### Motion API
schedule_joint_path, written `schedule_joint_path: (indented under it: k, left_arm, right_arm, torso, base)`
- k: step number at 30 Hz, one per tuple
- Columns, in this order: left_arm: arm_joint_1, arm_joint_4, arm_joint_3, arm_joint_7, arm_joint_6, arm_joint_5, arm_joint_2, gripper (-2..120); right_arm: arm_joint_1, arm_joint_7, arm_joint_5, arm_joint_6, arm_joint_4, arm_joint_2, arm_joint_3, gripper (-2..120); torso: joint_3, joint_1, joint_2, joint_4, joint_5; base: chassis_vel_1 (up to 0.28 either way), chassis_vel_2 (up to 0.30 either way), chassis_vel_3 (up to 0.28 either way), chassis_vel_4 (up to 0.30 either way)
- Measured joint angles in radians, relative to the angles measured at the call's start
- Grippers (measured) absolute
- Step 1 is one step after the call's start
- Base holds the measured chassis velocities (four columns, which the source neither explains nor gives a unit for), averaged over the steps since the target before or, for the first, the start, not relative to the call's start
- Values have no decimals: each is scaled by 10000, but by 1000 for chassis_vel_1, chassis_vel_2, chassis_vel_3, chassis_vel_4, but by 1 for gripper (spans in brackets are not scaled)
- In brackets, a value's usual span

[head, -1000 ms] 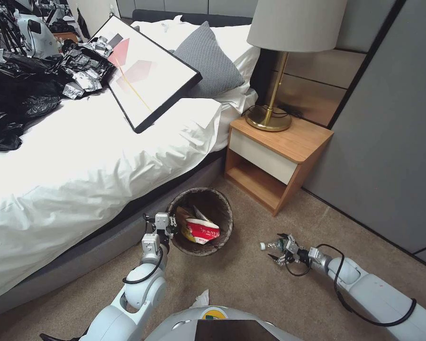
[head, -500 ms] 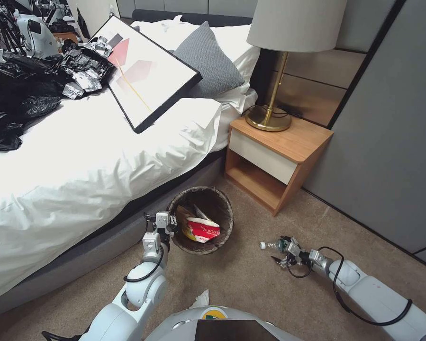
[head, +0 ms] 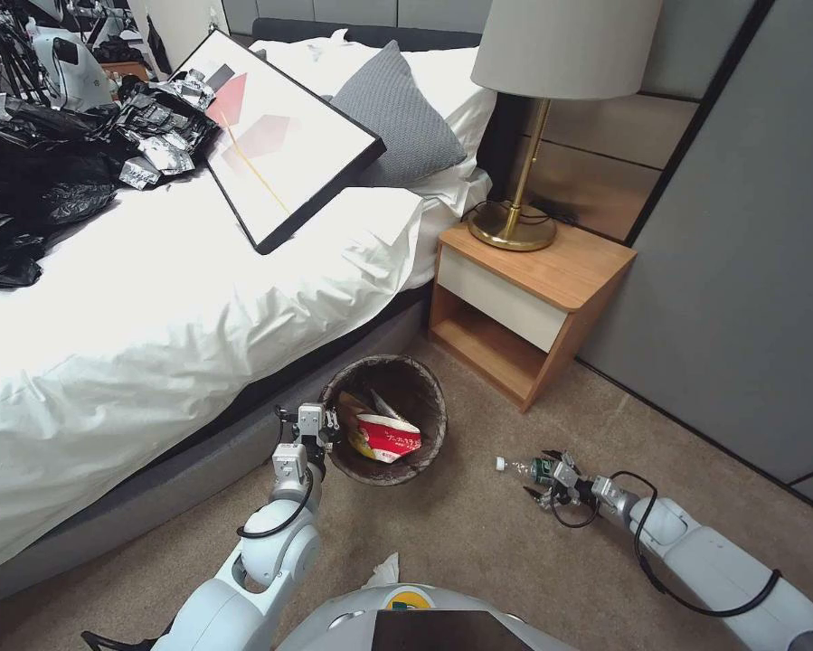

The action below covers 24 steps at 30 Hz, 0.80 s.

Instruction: Pick up the trash bin, then pick up the garbage from the floor and place it into the trash bin.

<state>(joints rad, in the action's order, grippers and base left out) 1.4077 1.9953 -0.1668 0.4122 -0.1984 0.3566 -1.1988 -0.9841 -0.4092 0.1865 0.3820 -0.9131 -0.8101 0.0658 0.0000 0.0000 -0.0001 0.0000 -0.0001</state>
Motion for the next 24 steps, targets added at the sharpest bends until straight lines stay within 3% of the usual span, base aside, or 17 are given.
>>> schedule_joint_path:
  k: [9,24]
  left_arm:
    - [-17,-7,-1,10,6,8,5,2]
    - [-4,-7,-45,23,6,-6,-1,2]
  right_arm:
    - [11,174,-170,-66,56,-210,0,96]
    - [214,239,-300,-93,367,-391,73,44]
  torso:
    - [0,0,0,0,-1]
    - [-2,0,2,-1,-3]
  base:
    - [0,0,0,0]
    - [0,0,0,0]
